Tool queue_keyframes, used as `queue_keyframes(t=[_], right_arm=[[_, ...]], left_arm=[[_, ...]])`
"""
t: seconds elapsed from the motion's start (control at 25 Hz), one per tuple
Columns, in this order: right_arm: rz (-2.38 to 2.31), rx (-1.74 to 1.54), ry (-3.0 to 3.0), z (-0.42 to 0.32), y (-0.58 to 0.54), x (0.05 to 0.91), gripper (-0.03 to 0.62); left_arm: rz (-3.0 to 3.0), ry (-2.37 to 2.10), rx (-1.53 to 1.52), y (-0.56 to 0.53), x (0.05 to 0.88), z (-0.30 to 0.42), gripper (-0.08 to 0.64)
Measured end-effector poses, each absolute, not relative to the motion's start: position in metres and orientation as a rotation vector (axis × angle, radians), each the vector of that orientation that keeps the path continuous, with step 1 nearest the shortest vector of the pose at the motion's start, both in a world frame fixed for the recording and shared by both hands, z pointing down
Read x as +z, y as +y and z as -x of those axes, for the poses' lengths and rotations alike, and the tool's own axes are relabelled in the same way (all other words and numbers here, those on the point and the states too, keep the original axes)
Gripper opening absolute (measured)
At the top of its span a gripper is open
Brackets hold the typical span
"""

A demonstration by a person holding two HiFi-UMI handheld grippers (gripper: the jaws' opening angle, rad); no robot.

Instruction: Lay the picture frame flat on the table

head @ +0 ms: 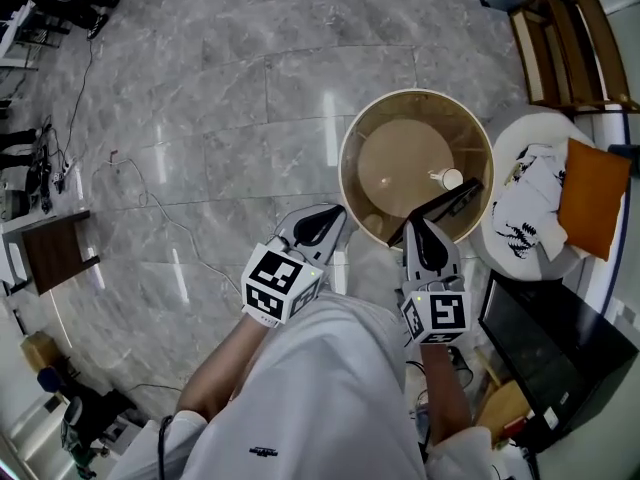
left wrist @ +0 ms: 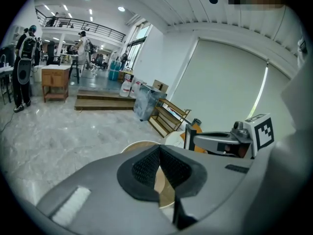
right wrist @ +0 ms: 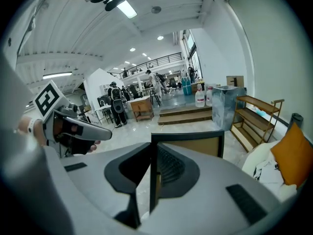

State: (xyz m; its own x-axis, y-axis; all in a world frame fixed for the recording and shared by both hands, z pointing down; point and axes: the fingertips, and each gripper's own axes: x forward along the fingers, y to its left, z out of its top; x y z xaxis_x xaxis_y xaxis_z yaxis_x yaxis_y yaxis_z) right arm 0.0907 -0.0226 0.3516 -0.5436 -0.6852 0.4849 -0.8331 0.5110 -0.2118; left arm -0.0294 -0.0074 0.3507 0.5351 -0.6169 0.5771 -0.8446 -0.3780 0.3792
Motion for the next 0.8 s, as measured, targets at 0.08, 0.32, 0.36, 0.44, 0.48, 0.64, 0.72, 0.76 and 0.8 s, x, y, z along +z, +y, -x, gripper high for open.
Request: queue_keyframes(t=[0.08, 0.32, 0.36, 0.44, 0.48, 0.64, 0.72, 0.76, 0.8], right_arm=[[-1.234, 0.591, -2.414, -0.089, -0.031, 0.362, 0.037], [-1.14, 0.555, -2.413, -0.081, -0.058, 0.4, 0.037], [-1.129, 0.555, -2.41, -0.081, -0.062, 0.408, 0.037], [-1.104, 0.542, -2.402, -0.078, -0.07, 0.424, 0.037], [-1.09, 0.53, -2.397, -0.076, -0.074, 0.432, 0.037], [-1.033, 0.495, -2.379, -0.07, -0.089, 0.469, 0.037], [-1.006, 0.497, -2.372, -0.067, -0.094, 0.487, 0.037], [-0.993, 0.496, -2.368, -0.066, -0.095, 0.496, 0.037], [-0.982, 0.492, -2.363, -0.065, -0.097, 0.504, 0.037]], left_arm=[[-2.102, -1.18, 0.464, -0.014, 0.364, 0.029, 0.005], [-2.058, -1.181, 0.494, -0.03, 0.397, 0.028, 0.005], [-2.052, -1.181, 0.498, -0.032, 0.402, 0.028, 0.005], [-2.037, -1.181, 0.507, -0.036, 0.414, 0.029, 0.005], [-2.029, -1.181, 0.511, -0.039, 0.421, 0.03, 0.005], [-1.992, -1.188, 0.516, -0.05, 0.452, 0.035, 0.005], [-1.971, -1.192, 0.508, -0.053, 0.466, 0.036, 0.005], [-1.961, -1.192, 0.505, -0.054, 0.473, 0.036, 0.005], [-1.952, -1.19, 0.504, -0.056, 0.481, 0.036, 0.005]])
